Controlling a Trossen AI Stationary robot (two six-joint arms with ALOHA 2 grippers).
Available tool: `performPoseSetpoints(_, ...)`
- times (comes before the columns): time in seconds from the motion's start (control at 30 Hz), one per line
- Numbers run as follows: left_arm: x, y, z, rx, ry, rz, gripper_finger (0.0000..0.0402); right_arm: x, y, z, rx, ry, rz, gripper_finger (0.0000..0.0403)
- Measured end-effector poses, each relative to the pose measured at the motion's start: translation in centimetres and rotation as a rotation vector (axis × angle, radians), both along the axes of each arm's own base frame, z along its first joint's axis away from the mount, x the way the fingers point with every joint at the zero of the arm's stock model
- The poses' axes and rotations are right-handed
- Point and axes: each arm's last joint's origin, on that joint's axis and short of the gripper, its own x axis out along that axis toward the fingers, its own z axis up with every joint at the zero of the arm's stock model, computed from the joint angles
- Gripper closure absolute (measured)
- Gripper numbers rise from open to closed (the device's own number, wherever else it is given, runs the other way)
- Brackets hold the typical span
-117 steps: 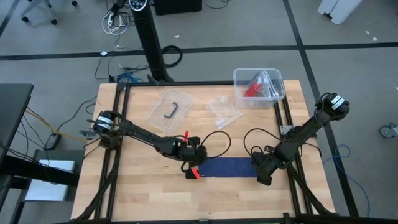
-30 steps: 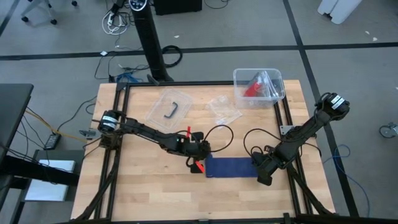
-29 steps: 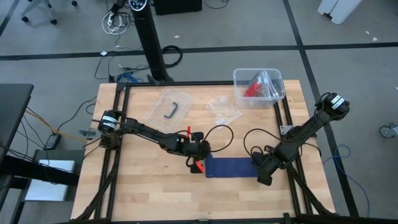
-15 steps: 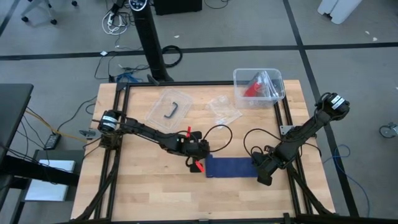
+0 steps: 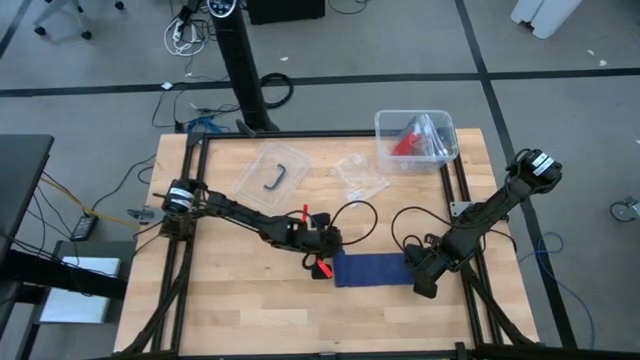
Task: Roll bandage
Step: Roll the blue bandage
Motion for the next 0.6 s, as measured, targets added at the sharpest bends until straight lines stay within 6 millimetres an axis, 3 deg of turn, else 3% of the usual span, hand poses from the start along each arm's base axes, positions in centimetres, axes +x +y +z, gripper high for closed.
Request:
performPoseSetpoints(0.23, 0.5, 0.0, 0.9, 0.023, -0.015, -0.025, 0.0401, 0.0, 0.0, 0.0, 0.0, -0.001, 0.002, 0.0403)
performPoseSetpoints(0.37, 0.1, -0.1, 1.5, 0.085, 0.108, 0.006, 0.0401, 0.0, 0.0, 0.0, 0.0, -0.001, 0.002, 0.0403)
performPoseSetpoints(0.6, -0.8, 0.1, 0.1, 0.038, 0.157, 0.056, 0.0401, 0.0, 0.0, 0.0, 0.0, -0.001, 0.002, 0.0403)
